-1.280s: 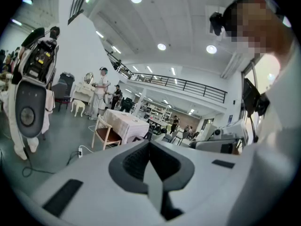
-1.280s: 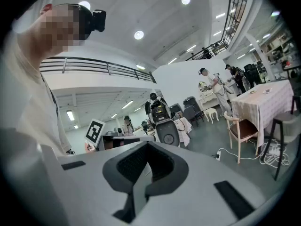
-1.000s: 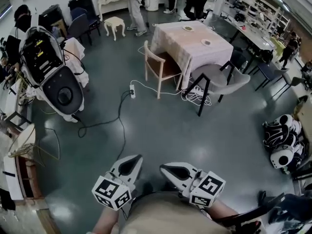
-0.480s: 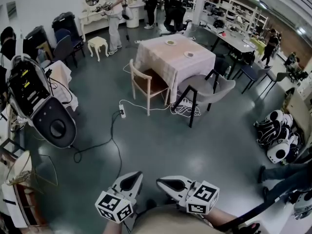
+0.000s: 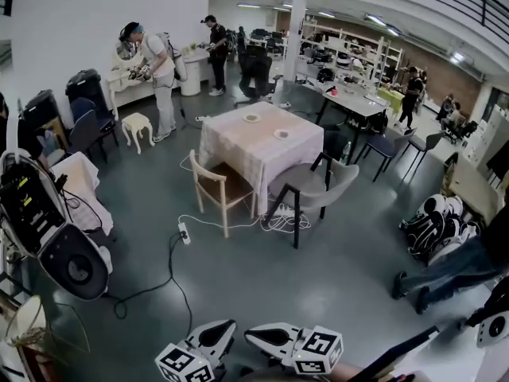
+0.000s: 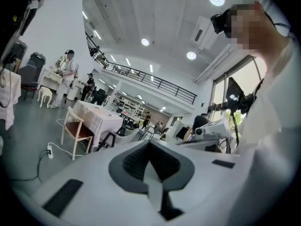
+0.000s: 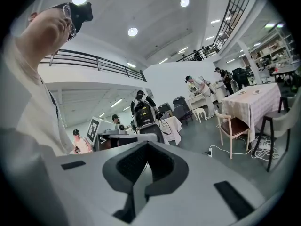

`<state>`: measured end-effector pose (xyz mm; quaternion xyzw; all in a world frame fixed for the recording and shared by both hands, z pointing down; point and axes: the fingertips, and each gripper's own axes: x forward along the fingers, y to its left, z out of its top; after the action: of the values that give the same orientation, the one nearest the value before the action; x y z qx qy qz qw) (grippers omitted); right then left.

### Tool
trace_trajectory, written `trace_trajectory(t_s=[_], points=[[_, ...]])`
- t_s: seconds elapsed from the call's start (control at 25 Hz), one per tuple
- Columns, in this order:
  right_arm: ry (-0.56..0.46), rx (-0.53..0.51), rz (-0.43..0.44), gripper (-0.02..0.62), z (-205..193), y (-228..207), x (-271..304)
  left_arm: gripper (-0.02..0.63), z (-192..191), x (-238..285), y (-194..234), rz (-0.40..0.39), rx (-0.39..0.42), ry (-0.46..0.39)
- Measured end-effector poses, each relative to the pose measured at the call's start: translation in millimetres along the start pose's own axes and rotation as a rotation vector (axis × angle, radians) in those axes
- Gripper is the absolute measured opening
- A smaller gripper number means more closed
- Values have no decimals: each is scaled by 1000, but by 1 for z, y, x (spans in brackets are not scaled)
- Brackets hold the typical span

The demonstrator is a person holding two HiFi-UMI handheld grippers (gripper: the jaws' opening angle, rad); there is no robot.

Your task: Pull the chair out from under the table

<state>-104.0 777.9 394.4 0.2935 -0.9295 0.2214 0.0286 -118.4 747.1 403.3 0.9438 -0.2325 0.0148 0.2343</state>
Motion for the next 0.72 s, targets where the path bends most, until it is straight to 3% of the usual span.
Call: trace_trajectory(t_s=[0.12, 0.2, 0.72], points=[[15, 11, 18, 9, -3, -12, 5, 8, 7, 13, -5, -85, -78, -51], [20, 4, 26, 9, -2, -21, 4, 8, 11, 22, -3, -90, -98, -63], [-69, -27, 140, 8, 48, -82, 9, 8, 37, 79, 27, 88, -28, -32]])
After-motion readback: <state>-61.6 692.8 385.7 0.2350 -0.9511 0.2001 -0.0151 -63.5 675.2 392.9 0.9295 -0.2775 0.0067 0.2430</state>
